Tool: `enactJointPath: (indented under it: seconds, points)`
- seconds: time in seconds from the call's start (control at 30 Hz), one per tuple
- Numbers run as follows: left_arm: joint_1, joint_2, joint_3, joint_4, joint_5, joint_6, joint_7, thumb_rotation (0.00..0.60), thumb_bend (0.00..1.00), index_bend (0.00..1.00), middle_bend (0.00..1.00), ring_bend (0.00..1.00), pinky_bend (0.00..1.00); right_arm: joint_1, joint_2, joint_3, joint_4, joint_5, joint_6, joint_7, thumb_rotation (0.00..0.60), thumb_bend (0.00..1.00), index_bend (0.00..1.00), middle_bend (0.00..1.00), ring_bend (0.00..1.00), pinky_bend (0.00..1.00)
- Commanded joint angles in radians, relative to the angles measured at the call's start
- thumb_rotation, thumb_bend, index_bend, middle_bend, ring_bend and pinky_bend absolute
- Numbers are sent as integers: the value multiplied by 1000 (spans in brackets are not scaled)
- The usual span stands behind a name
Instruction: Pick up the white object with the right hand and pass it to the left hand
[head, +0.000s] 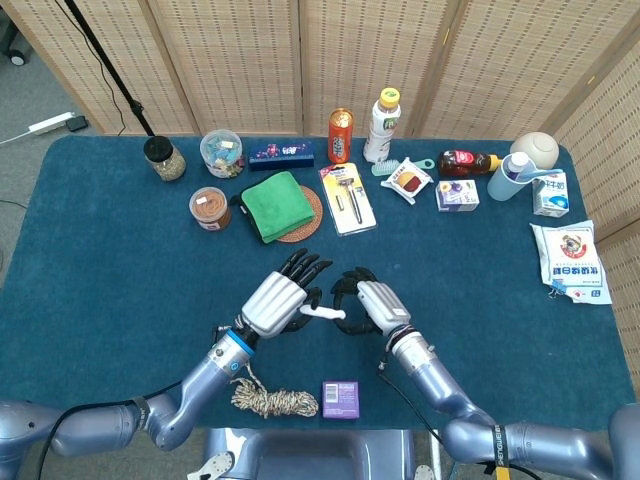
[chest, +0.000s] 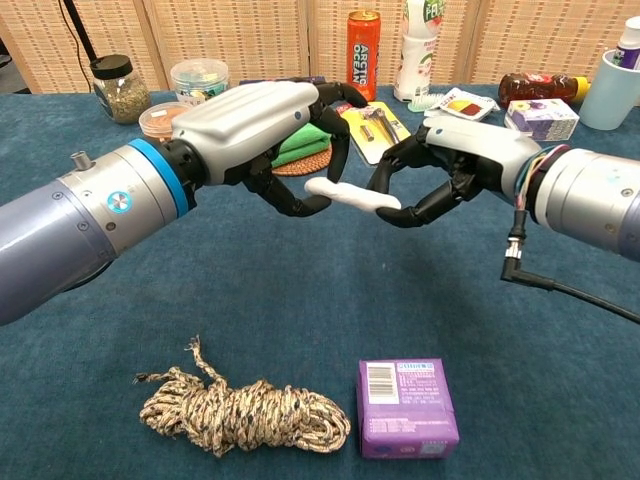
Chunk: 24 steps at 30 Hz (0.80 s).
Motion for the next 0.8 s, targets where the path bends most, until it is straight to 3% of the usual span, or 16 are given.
enactJointPath:
  seconds: [0.03,0.8]
  points:
    - [1,6,0,-4,-2,1,-2,600,369,677,127,77,9,-3,7,-1,-2,-1,1,1,600,395,641,328,144,0]
    - [42,174,-12,-105,4,57,-39,600,370,677,127,72,9,-65,136,-12,-50,-21,55,11,600,396,641,329,144,0]
